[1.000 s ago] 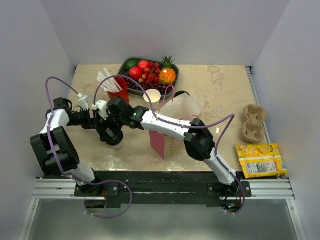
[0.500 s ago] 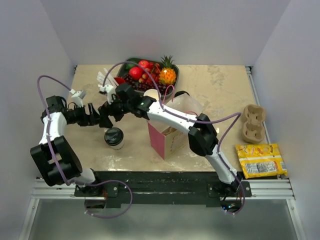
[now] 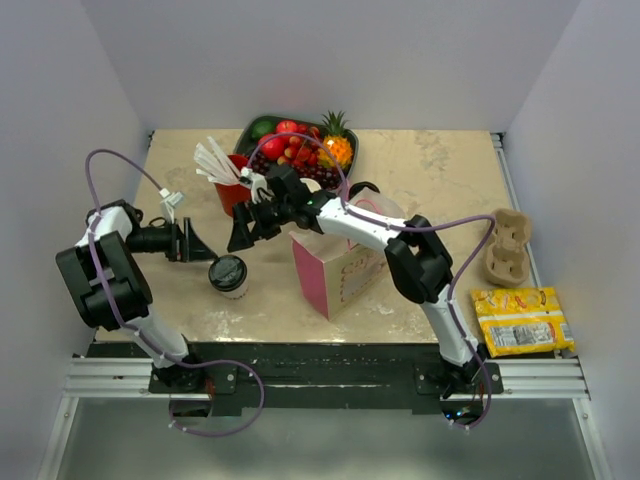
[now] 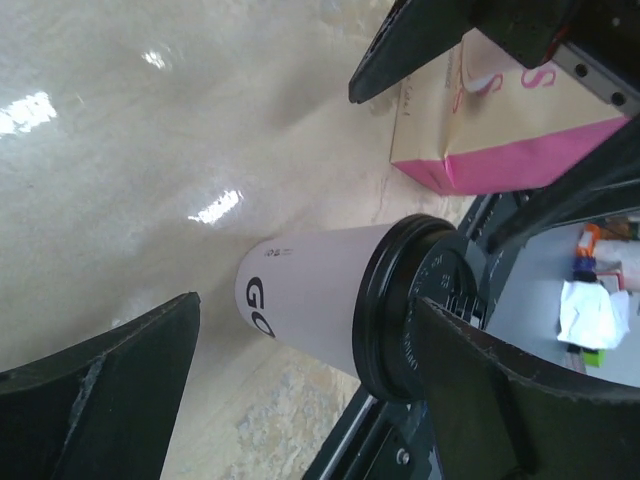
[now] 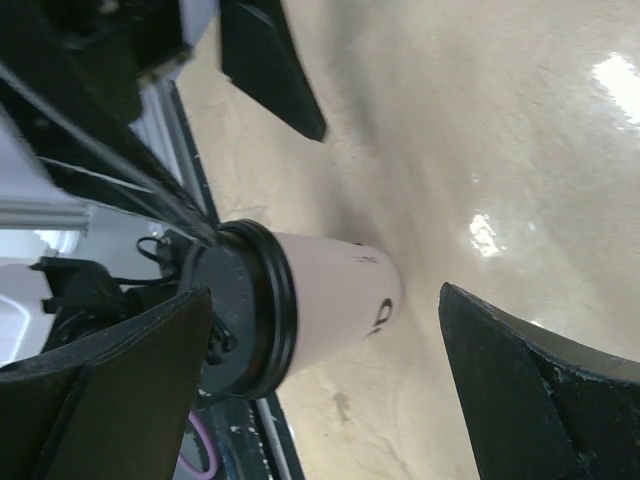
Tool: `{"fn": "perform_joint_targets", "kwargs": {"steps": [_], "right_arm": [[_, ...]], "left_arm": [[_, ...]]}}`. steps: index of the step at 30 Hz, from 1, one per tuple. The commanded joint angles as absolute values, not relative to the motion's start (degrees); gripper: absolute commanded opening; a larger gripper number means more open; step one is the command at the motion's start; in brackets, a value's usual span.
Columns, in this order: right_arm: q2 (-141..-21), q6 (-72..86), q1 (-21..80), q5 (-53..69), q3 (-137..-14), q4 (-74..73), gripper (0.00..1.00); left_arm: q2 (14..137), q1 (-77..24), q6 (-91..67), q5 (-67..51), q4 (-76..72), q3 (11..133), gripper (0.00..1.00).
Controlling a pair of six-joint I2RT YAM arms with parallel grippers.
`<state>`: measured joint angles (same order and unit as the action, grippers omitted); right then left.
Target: Pack the takeout coffee
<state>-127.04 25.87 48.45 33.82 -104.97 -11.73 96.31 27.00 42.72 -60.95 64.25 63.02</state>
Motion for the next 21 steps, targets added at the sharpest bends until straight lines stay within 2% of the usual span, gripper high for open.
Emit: {"fn": "perform_joint_targets", "kwargs": {"steps": [1,7,8,13,16,18,21], "right_arm": [[-125.5,29.4,48.8,38.3,-105.5,-6.4,0.99],[-125.6,27.0,48.5,39.6,-106.5,-8.4,0.96],[-125.1,25.9,48.4,38.8,-106.9,-9.7,0.99],[-118.4,12.2,48.5,33.7,-111.4,-12.5,0.99],[-113.0,2.8,50.8,31.5,-108.6,-14.6,0.99],[-110.4,-8.9,55.3,24.2,-106.7,-18.5,0.99],[-106.2,-17.1,61.3,13.1,-102.1,-19.9,0.99]], "left_arm": [[98.5,26.7,58.6,-64.8,75.3,65.1,0.91],[97.4,25.3,59.3,-64.6,75.3,63.4,0.92],[97.1,25.2,59.4,-64.6,75.3,63.2,0.92],[94.9,25.3,58.5,-65.0,74.5,62.8,0.91],[93.9,25.3,57.6,-65.0,72.6,62.3,0.91],[92.8,25.3,56.5,-65.0,70.5,62.2,0.91],[91.7,25.3,54.0,-65.2,67.7,61.8,0.91]]}}
